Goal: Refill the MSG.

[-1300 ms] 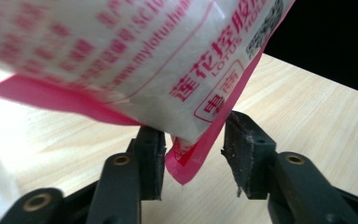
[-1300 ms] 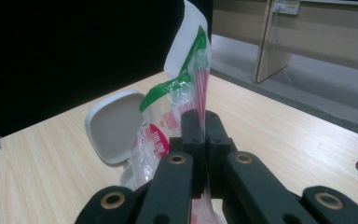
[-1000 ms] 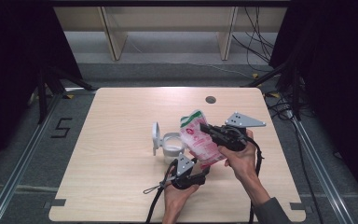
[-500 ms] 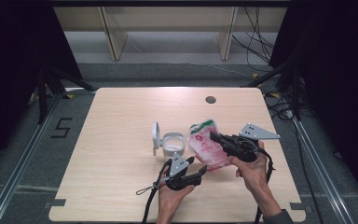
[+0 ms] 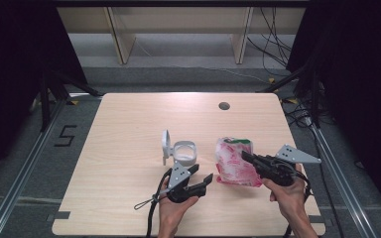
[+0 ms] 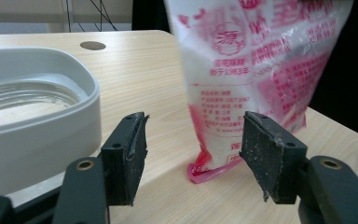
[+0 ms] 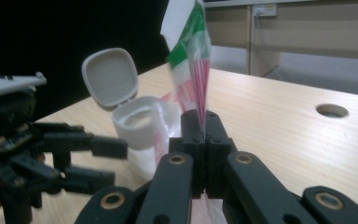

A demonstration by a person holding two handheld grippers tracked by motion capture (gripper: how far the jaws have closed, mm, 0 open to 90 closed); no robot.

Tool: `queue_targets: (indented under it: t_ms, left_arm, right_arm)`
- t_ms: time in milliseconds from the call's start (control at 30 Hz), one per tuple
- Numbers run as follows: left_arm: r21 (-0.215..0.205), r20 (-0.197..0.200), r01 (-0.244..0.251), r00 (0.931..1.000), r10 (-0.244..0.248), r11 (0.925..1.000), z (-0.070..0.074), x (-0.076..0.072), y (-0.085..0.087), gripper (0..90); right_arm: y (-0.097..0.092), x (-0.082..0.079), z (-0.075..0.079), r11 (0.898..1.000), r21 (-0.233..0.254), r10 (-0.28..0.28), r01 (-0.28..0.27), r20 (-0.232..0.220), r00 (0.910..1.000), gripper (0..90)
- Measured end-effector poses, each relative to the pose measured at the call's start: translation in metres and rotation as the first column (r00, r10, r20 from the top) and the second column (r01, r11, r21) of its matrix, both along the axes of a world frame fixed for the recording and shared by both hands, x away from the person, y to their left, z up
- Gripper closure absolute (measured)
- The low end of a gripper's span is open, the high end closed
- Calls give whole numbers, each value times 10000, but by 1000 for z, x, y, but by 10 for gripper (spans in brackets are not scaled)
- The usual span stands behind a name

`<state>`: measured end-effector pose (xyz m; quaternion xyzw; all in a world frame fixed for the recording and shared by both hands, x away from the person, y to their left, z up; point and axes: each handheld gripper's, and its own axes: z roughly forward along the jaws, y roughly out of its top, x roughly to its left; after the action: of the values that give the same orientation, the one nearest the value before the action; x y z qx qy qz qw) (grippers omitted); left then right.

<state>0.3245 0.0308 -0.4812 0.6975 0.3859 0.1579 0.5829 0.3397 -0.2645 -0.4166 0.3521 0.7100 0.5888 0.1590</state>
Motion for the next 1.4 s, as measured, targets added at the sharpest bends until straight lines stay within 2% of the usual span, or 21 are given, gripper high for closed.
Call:
queue_targets:
  t_ms: [133, 200, 300, 367, 467, 567, 600, 700, 733, 800, 833, 900, 1033, 1067, 1100, 1133, 1200, 1233, 1300, 1367, 1400]
  left_arm:
    - [186, 264, 170, 9995, -175, 9997, 3, 0, 4, 399]
    - [266, 216, 200, 9996, -206, 9994, 4, 0, 6, 405]
    - [306, 150, 285, 9995, -290, 9991, 3, 0, 7, 409]
    - [240, 136, 384, 9992, -387, 9990, 1, 1, 7, 407]
    - [212, -58, 215, 9998, -214, 9995, 2, -1, 6, 402]
    - [217, -29, 220, 9998, -220, 9995, 2, -2, 6, 400]
    - [390, 167, 366, 9992, -373, 9986, 2, -1, 8, 400]
    - [420, 130, 316, 9994, -321, 9986, 1, -1, 8, 398]
    - [448, 126, 304, 9994, -310, 9985, 1, -1, 9, 395]
    - [330, -34, 143, 9999, -142, 9994, 0, -2, 8, 389]
    - [239, 20, 138, 9999, -139, 9996, -1, -1, 8, 386]
    - [214, -35, 139, 9999, -138, 9997, -2, -1, 9, 375]
    - [159, -73, 22, 10000, -21, 9999, -2, 0, 9, 365]
    - [144, -75, 27, 10000, -26, 9999, -2, 0, 10, 364]
    - [102, -44, 96, 9999, -96, 9999, -2, 0, 10, 364]
    - [128, -70, 82, 9999, -81, 9999, -2, 0, 10, 364]
    - [131, -77, 77, 9999, -76, 9999, -2, 0, 10, 363]
    - [123, -92, 90, 9999, -89, 9999, -2, 0, 10, 363]
    - [130, -89, 52, 9999, -51, 9999, -2, 0, 10, 363]
    - [237, -108, 68, 9999, -66, 9997, -2, 0, 10, 363]
    - [274, -143, 33, 9999, -29, 9996, -2, 0, 11, 363]
  right_arm:
    - [-16, -5, -8, 9992, -216, -342, 344, 113, 9994, 900]
    - [-22, -8, -12, 9987, -138, -488, 486, -182, 9986, 900]
    - [-32, -8, -17, 9970, -473, -615, 610, -101, 9981, 900]
    - [-33, -11, -19, 9970, -157, -769, 761, -590, 9953, 900]
    - [-38, -7, -22, 9958, -469, -794, 787, -126, 9968, 900]
    - [-39, -9, -24, 9947, -153, -1024, 1016, -612, 9929, 900]
    - [-41, -7, -25, 9952, -251, -961, 948, -556, 9938, 900]
    - [-43, -7, -28, 9930, -237, -1170, 1154, -811, 9898, 900]
    - [-45, -4, -31, 9929, -316, -1168, 1151, -577, 9915, 900]
    - [-47, -3, -33, 9924, -268, -1223, 1205, -811, 9892, 900]
    - [-50, -1, -35, 9909, -513, -1268, 1240, -553, 9904, 900]
    - [-50, -1, -36, 9907, -394, -1329, 1299, -872, 9873, 900]
    - [-52, 1, -40, 9889, -505, -1439, 1396, -941, 9851, 900]
    - [-51, 0, -40, 9872, -380, -1584, 1549, -1241, 9795, 900]
    - [-54, 4, -42, 9878, -595, -1491, 1438, -978, 9840, 900]
    - [-53, 2, -42, 9855, -458, -1679, 1632, -1317, 9770, 900]
    - [-55, 5, -44, 9836, -524, -1780, 1728, -1184, 9769, 900]
    - [-55, 4, -45, 9826, -454, -1846, 1798, -1429, 9724, 900]
    - [-57, 5, -46, 9824, -434, -1861, 1816, -1517, 9707, 900]
    - [-61, 9, -48, 9812, -688, -1874, 1800, -1226, 9746, 900]
    - [-59, 7, -48, 9809, -435, -1942, 1897, -1554, 9686, 900]
